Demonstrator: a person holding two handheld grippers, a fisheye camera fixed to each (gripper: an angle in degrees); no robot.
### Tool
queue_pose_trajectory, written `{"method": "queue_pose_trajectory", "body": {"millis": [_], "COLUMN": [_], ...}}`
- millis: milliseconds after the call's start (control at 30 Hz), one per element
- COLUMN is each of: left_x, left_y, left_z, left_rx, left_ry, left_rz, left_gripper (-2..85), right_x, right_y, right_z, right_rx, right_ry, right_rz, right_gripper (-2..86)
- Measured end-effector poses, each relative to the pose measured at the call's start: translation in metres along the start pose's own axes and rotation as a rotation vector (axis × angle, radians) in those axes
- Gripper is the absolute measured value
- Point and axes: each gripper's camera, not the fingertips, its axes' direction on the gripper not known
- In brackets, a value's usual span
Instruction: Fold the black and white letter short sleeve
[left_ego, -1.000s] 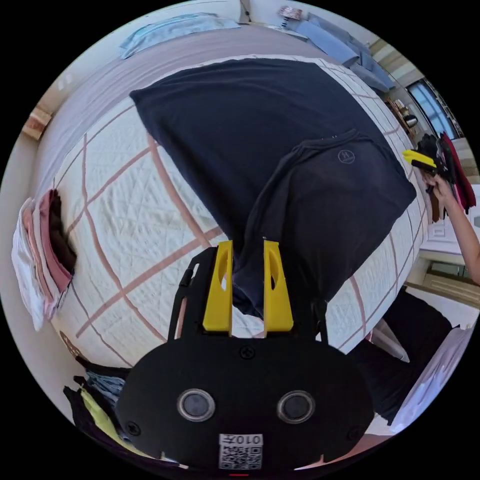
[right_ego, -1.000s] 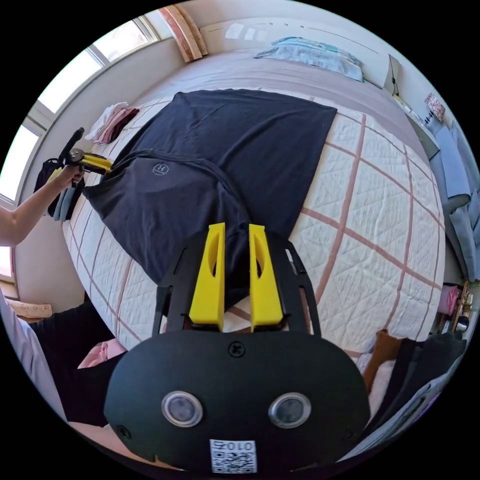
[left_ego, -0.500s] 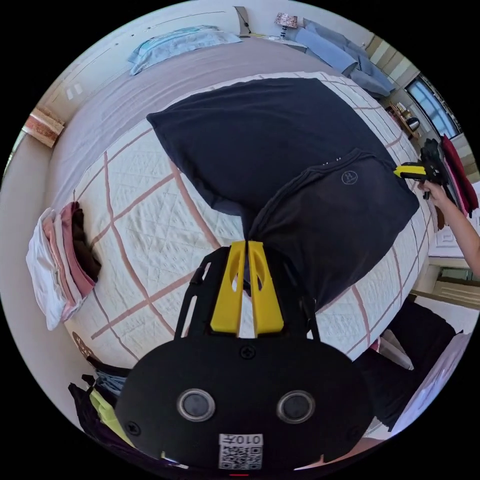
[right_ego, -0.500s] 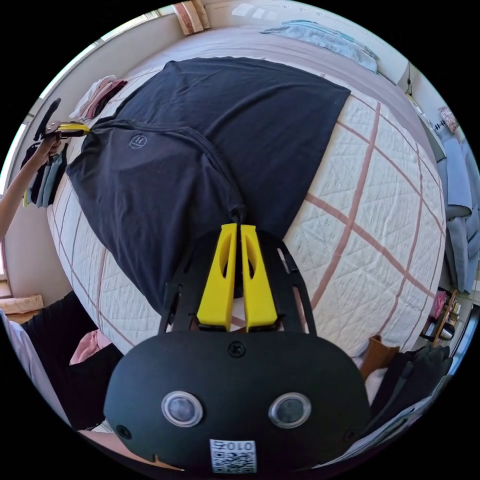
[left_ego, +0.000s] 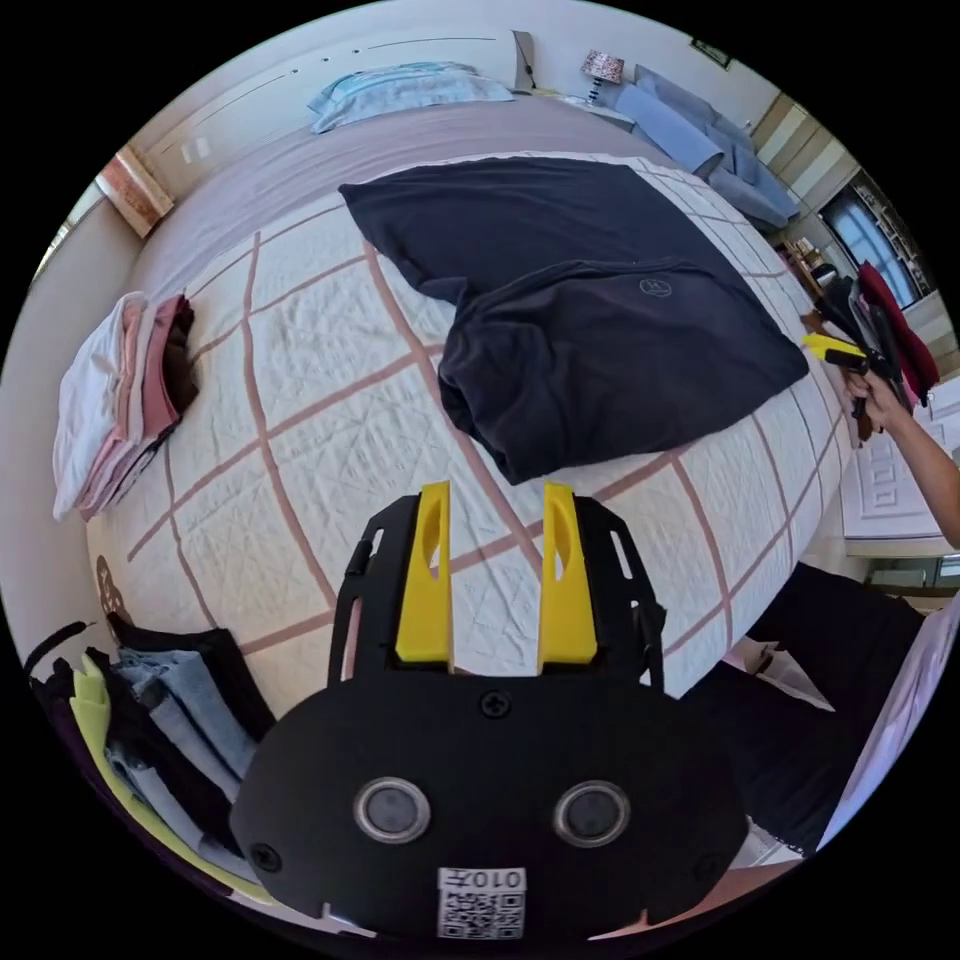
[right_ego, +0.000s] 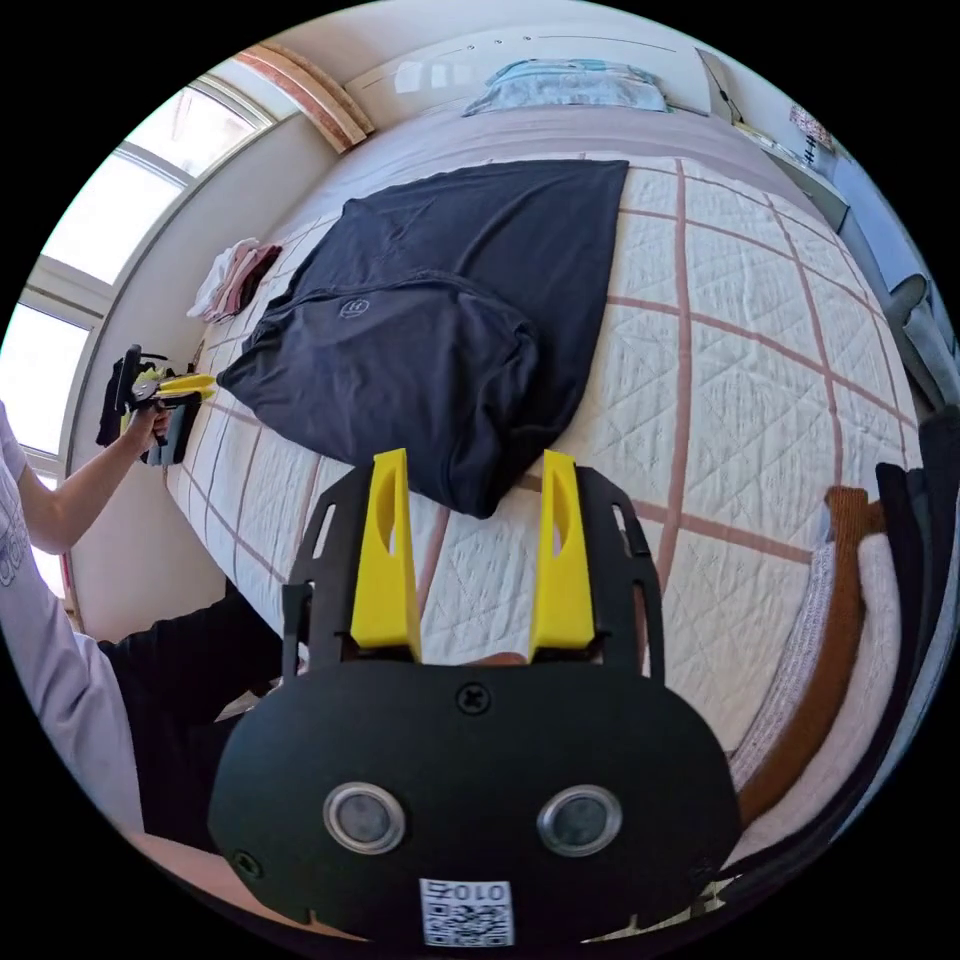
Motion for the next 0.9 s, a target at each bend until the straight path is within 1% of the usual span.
{"method": "queue_pose_trajectory", "body": {"millis": [67,200,300,333,433,500,600,667,800,900], "left_x": [-0.004,-0.001,0.005,0.008,0.015,0.017,0.018,0.017,-0.003,-0.019], "left_y": [0.007,-0.007,-0.020,-0.024,-0.028,-0.033,-0.042,-0.040,-0.032,-0.024], "left_z": [0.005,0.011,0.016,0.019,0.018,0.018,0.031,0.035,0.017,-0.002], "left_rx": [0.022,0.019,0.003,-0.010,0.031,0.035,-0.084,-0.184,-0.238,-0.225], "left_ry": [0.021,-0.025,0.034,0.033,0.006,0.029,0.026,0.081,0.153,0.204], "left_rz": [0.013,0.109,0.208,0.231,0.279,0.300,0.332,0.406,0.413,0.359], "left_gripper": [11.5,10.8,9.1,8.2,5.3,3.6,1.6,0.7,0.0,-0.1], "right_x": [0.005,0.008,0.002,0.002,0.004,0.004,0.003,0.002,-0.008,-0.012], "right_y": [0.004,-0.004,-0.010,-0.011,-0.016,-0.022,-0.030,-0.032,-0.032,-0.021], "right_z": [0.009,0.028,0.036,0.038,0.040,0.040,0.036,0.026,-0.019,-0.027], "right_rx": [-0.016,-0.087,-0.103,-0.104,-0.083,-0.095,-0.149,-0.160,-0.129,-0.179], "right_ry": [-0.026,-0.038,0.001,0.008,0.012,0.030,0.023,0.014,-0.031,-0.067], "right_rz": [-0.010,-0.048,-0.086,-0.089,-0.083,-0.078,-0.108,-0.138,-0.238,-0.269], "right_gripper": [9.7,8.8,7.9,7.7,6.6,5.6,5.0,4.7,3.8,2.9]}}
